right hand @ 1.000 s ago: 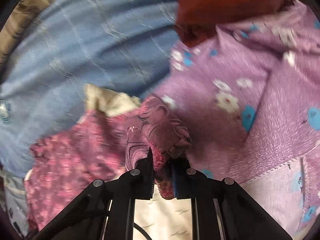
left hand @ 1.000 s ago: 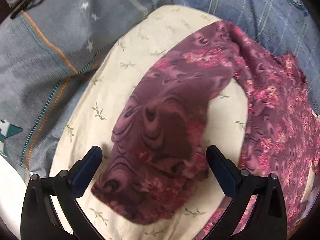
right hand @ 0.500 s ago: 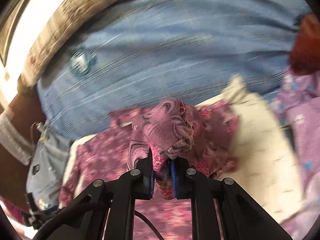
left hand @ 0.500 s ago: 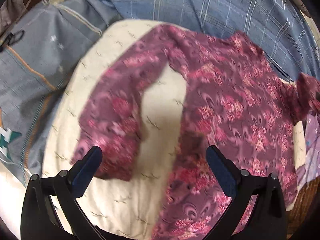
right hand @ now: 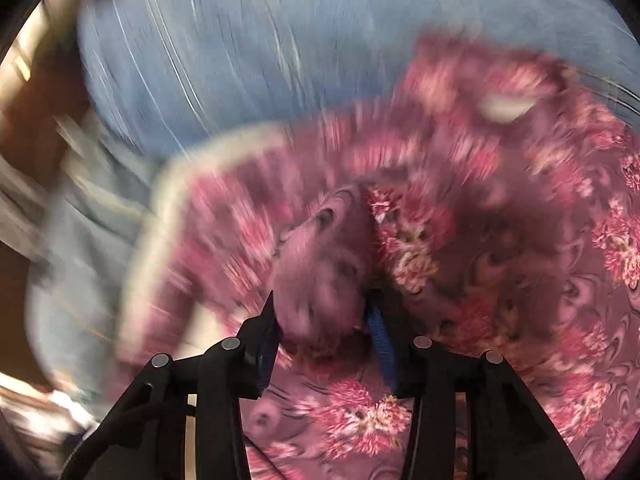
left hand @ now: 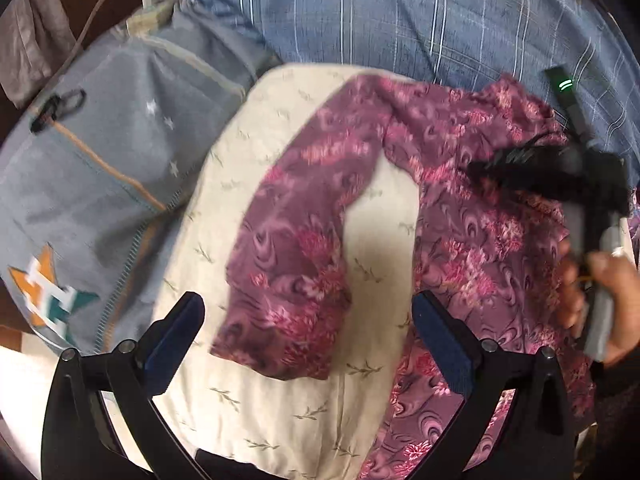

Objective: Fold small clothes

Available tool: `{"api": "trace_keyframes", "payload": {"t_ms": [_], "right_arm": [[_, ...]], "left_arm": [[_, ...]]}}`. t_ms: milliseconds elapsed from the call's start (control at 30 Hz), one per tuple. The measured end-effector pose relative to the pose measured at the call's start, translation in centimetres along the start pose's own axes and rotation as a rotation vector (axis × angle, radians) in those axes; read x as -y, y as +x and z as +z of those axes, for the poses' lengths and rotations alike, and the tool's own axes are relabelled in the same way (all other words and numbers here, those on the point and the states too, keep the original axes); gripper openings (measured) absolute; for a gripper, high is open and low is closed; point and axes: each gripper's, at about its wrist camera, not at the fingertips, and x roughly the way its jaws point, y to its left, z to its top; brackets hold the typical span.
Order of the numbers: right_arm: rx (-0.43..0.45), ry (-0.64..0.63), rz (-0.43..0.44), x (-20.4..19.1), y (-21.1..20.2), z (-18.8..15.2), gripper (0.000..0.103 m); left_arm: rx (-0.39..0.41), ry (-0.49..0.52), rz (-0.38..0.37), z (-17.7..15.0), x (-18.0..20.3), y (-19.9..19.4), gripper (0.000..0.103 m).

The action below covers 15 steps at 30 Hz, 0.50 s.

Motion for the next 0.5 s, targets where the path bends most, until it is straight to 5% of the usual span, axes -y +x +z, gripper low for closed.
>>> {"api": "trace_keyframes", "payload": {"t_ms": [67, 233, 333, 500], "right_arm": [[0.041, -0.014, -0.007, 0.0, -0.4, 0.3, 0.044], [0.157, -0.028, 0.069, 3.4, -7.9, -1.5, 0.05], [0.274, 0.111, 0.103, 10.0, -13.2, -3.9, 0.077], [0.246, 0.414, 0.171, 22.2, -12.5, -8.3, 0.08]], "left_arm": [[0.052, -0.005, -0.037, -0.1, 0.1, -1.5, 0.103], [0.036, 0.015, -0.109, 0.4, 2.5, -1.8, 0.103], [0.0, 0.005, -0.169, 1.4, 4.8, -0.8, 0.103], [-0.091, -0.069, -0.238, 4.2, 8.7, 3.5, 0.103]]}}
